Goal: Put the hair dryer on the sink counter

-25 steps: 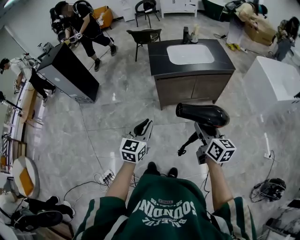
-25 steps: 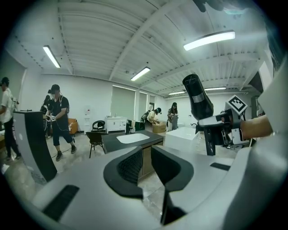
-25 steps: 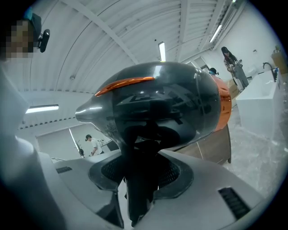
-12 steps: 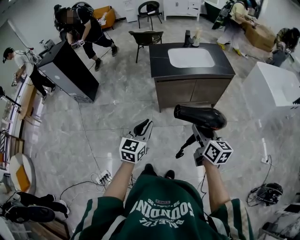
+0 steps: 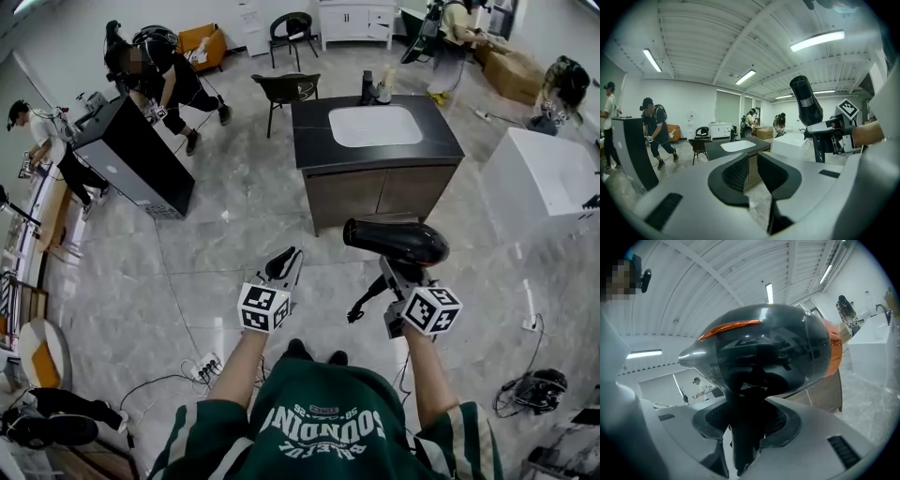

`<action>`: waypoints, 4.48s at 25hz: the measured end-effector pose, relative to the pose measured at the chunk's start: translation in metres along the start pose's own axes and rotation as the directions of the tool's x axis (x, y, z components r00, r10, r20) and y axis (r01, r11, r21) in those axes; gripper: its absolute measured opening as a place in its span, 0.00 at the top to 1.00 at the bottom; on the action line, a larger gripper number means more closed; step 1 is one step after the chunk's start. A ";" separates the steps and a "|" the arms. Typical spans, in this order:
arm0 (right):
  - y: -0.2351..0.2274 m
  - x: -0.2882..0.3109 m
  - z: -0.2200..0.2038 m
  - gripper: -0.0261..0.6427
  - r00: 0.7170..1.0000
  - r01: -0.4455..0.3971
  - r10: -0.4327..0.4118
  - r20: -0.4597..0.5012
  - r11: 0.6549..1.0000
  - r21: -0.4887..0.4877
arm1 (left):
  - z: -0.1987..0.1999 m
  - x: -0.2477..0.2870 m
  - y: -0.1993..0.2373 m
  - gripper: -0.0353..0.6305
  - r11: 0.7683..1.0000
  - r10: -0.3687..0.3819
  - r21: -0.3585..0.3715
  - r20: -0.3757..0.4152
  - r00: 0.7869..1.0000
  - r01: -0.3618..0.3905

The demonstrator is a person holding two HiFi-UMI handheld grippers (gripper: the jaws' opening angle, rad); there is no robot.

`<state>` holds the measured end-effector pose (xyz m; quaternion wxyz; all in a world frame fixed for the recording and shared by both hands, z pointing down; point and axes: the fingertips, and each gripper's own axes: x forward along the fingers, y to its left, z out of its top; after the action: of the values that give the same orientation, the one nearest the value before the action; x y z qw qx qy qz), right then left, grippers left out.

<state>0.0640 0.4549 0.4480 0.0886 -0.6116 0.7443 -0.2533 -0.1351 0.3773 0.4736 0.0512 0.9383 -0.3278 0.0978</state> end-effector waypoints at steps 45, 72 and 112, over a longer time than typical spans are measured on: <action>-0.082 0.234 0.048 0.67 0.996 -0.027 0.025 -0.083 0.999 -0.027 | 0.006 0.198 0.146 0.85 1.000 -0.019 -0.006 -0.021 1.000 0.019; -0.133 0.423 0.132 0.67 0.993 -0.023 0.019 -0.117 0.999 -0.034 | 0.054 0.374 0.280 0.85 0.996 -0.081 -0.033 -0.058 0.995 0.079; -0.152 0.555 0.218 0.67 0.985 -0.083 0.071 -0.159 0.994 -0.069 | 0.073 0.497 0.377 0.85 0.996 -0.075 -0.053 -0.059 0.995 0.072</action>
<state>0.1608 -0.1530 0.4340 0.0164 -0.5634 0.7812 -0.2686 0.0208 -0.2290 0.5221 0.0887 0.9447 -0.2936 0.1158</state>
